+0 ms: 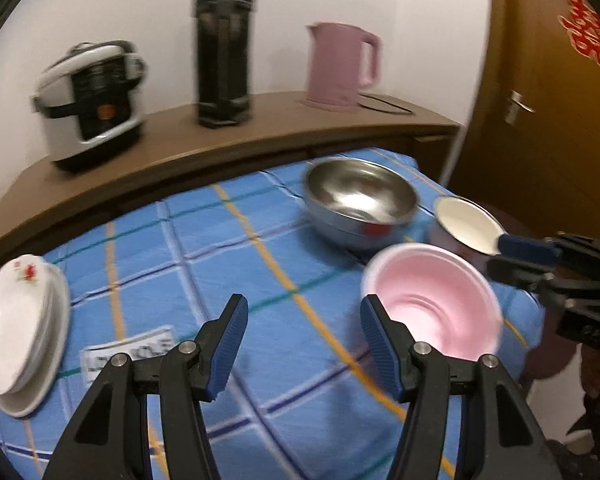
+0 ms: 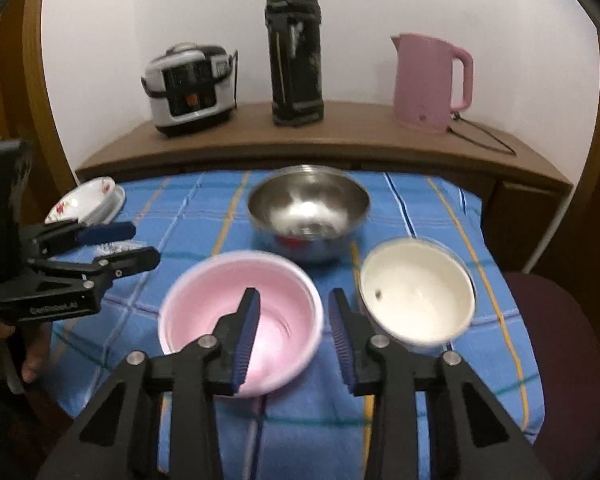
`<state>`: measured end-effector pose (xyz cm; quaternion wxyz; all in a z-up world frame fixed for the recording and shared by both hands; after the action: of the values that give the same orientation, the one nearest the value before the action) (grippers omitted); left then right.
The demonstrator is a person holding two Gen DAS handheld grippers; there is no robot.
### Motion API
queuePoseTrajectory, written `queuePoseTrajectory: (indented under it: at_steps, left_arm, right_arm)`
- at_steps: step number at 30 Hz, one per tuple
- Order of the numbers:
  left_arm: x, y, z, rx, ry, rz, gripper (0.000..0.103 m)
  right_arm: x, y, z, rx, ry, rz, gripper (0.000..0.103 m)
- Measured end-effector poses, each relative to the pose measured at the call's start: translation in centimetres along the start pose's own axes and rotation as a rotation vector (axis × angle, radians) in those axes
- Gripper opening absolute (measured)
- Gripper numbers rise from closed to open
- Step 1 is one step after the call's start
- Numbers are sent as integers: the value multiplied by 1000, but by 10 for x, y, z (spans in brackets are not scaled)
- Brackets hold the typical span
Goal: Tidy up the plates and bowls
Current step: 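Move the left tool to the rim of the pink plastic bowl, then close the left tool on the pink plastic bowl's rim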
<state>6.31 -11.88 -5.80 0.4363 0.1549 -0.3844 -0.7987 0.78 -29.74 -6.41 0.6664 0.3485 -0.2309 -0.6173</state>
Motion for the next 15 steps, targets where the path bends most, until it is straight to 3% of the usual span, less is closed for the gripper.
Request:
queuePoseTrajectory:
  at_steps: [6,11,15]
  left_arm:
    - [20,0,0,-10,-66,-27,59]
    - [27,-4,-22,-82,-98,-37,31]
    - [28,-8,-30,-110,-122,-13,24]
  right_arm:
    - [14,-12,-10,-35,12,-40,28]
    - [12,-15,-19,-53,36,-42,16]
    - [12,-15,-19,-39,34,-54,14]
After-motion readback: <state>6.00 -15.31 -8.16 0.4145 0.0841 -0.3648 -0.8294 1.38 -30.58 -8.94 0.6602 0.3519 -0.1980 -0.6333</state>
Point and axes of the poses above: each gripper's, at about its wrist camera, not at the fingertips, and z roughly against the way its jaws point, x to its right, y to its top, the point moved 1 cm from there along -z, roughly the way its jaws point
